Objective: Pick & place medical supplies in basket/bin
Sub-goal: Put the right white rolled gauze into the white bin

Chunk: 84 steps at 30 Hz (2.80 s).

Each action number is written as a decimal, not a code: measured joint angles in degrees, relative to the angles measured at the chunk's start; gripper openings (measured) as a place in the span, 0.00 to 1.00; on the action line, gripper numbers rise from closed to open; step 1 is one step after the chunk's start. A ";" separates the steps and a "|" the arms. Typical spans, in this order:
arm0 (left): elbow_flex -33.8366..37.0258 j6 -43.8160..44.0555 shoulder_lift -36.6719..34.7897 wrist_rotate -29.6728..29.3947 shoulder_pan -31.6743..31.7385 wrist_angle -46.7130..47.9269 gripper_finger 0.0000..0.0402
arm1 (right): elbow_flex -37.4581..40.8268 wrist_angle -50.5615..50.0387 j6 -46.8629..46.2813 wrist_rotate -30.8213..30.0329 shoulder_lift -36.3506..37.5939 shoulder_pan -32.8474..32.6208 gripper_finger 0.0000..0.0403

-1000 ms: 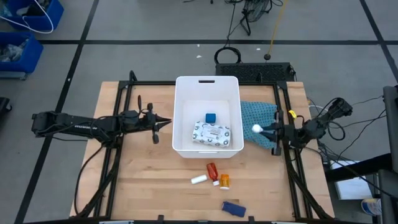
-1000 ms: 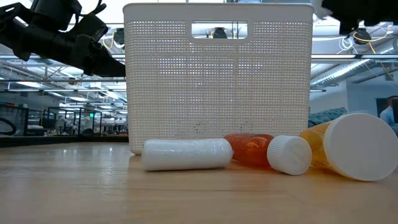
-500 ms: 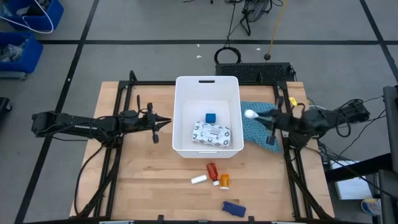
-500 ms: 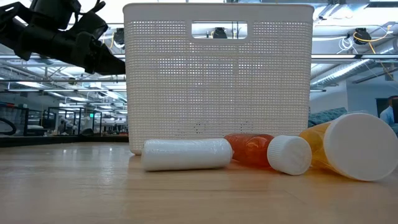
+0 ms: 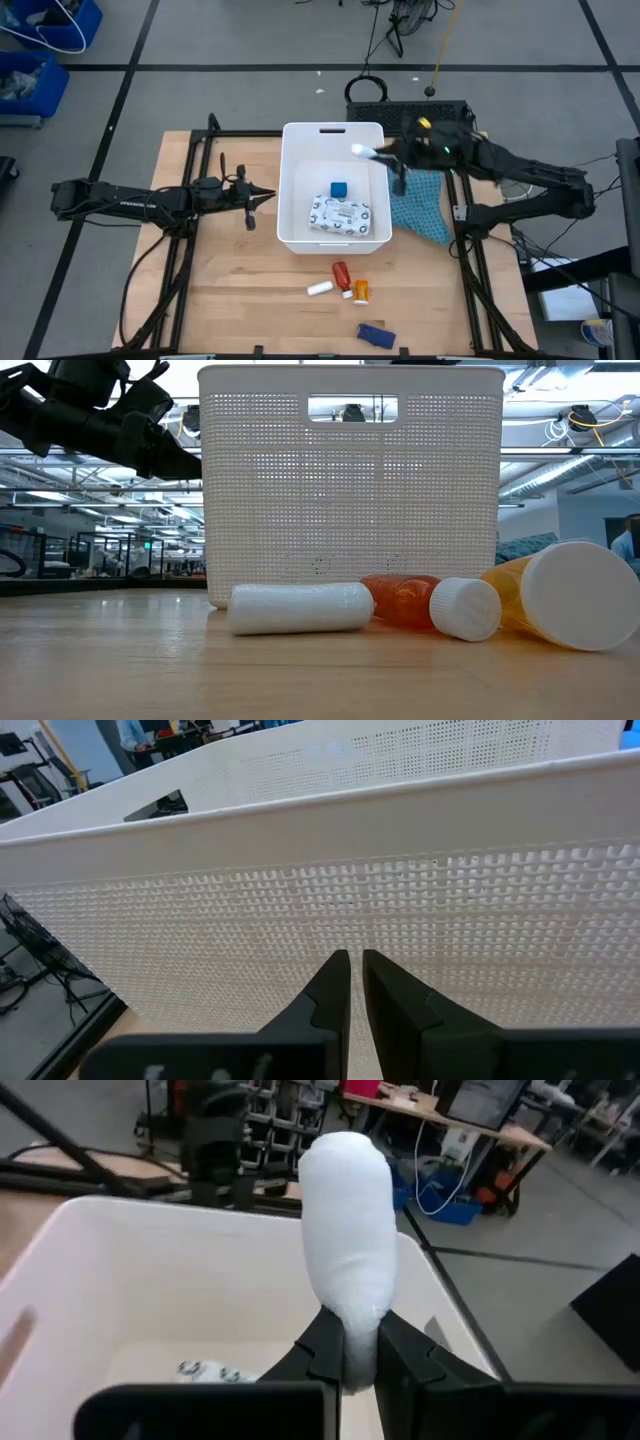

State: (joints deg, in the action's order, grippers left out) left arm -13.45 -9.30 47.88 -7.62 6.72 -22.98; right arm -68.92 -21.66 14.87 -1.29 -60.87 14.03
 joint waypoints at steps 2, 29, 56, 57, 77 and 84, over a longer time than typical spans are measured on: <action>0.00 0.02 0.00 0.00 0.00 0.00 0.09 | -1.43 0.17 0.53 3.00 -2.62 3.79 0.05; 0.00 -3.72 0.00 -0.01 0.00 0.00 0.09 | -6.70 -12.64 24.43 10.09 -34.85 14.57 0.05; 0.00 -4.13 0.00 -0.37 0.00 0.44 0.09 | -6.46 -5.17 33.98 1.51 -36.82 6.54 0.05; 0.00 -4.15 0.00 -0.37 0.00 0.44 0.09 | -6.46 -4.50 34.19 1.16 -36.89 6.26 0.05; 0.00 -4.15 0.00 0.03 0.00 0.46 0.09 | -6.97 -2.63 29.26 5.97 -48.39 6.30 0.05; 0.00 -4.17 0.00 0.04 0.00 0.39 0.09 | -6.84 -0.94 26.79 6.23 -48.56 6.59 0.07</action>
State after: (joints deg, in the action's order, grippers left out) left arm -13.45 -13.47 47.88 -7.57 6.72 -22.59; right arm -75.76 -22.60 41.67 4.94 -109.43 20.62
